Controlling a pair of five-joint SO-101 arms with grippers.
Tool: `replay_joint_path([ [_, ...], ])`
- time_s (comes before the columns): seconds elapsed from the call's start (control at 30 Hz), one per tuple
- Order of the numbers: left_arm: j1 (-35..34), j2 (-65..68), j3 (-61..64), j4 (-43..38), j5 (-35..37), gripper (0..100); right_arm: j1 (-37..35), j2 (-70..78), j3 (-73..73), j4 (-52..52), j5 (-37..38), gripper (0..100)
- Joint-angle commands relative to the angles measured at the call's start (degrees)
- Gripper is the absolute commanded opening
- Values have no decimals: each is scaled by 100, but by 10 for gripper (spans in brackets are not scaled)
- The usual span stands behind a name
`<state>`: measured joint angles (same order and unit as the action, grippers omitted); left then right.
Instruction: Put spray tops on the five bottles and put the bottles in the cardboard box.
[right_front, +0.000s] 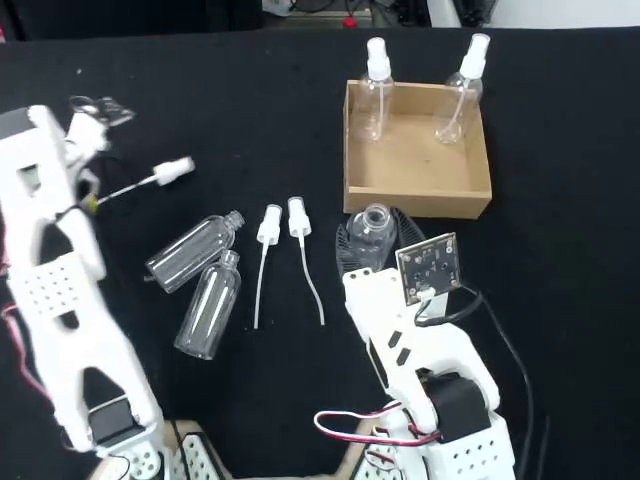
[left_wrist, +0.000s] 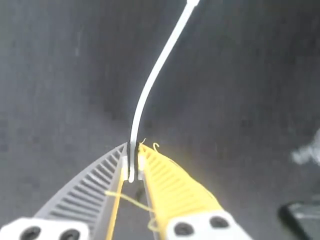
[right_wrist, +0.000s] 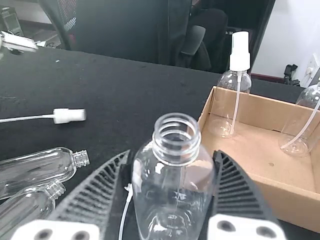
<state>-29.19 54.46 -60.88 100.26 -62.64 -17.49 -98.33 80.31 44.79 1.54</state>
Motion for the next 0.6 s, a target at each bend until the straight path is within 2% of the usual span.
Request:
replay_joint_path([
  [0.0, -382, -1969, 2062, 79, 62, 29, -53, 57, -22, 26, -9, 191],
  [0.13, -611, -3209, 3987, 44, 9, 29, -53, 57, -22, 35, -9, 191],
  [0.27, -945, -3947, 4998, 35, -9, 33, -53, 57, -13, 35, -9, 191],
  [0.37, -1121, -4158, 5174, 35, -334, 52, -53, 57, -13, 35, -9, 191],
  [0.57, -1270, -4176, 4593, 35, -651, 274, -53, 57, -13, 35, -9, 191],
])
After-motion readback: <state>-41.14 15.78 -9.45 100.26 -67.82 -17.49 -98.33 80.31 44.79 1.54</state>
